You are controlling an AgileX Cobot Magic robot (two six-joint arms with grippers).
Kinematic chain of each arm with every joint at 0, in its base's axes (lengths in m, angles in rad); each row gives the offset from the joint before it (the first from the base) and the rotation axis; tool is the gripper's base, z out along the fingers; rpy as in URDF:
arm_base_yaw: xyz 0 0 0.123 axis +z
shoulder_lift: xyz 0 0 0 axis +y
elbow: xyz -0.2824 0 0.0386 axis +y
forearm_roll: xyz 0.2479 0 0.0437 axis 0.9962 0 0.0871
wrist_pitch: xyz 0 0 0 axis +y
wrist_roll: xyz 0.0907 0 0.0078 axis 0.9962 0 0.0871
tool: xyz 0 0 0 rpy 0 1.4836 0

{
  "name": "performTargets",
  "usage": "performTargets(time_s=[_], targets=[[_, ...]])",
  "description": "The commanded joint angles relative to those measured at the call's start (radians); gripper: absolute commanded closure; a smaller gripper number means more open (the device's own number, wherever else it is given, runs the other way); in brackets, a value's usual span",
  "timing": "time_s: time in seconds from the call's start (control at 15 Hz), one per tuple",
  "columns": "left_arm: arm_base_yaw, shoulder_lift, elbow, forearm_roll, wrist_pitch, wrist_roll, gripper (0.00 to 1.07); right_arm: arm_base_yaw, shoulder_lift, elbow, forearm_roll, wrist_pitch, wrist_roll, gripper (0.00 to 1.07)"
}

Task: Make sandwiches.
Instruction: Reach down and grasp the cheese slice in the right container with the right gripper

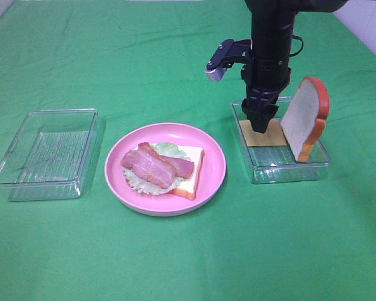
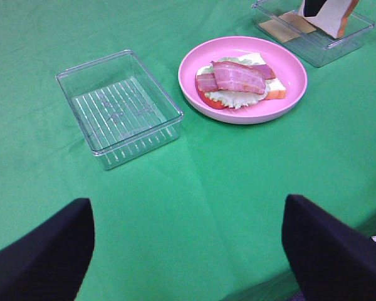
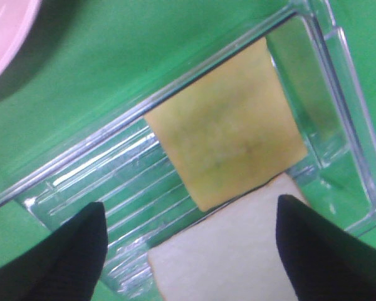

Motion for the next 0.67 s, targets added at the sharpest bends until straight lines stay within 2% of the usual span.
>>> performTargets(time_s=[0.07, 0.27, 0.33, 0.67], targets=[[-0.005, -0.024, 0.002, 0.000, -0.009, 0.001, 0.29, 0.001, -0.002, 0.019, 0.012, -0.071, -0.097, 0.36], [-0.005, -0.024, 0.002, 0.000, -0.009, 0.001, 0.29, 0.001, -0.002, 0.084, 0.010, -0.130, -0.166, 0.36], [-0.005, -0.024, 0.002, 0.000, -0.009, 0.001, 0.29, 0.001, -0.002, 0.137, -0.032, -0.186, -0.174, 0.36], [-0.005, -0.024, 0.002, 0.000, -0.009, 0.001, 0.29, 0.001, 0.029, 0.158, -0.105, -0.278, -0.171, 0.36]])
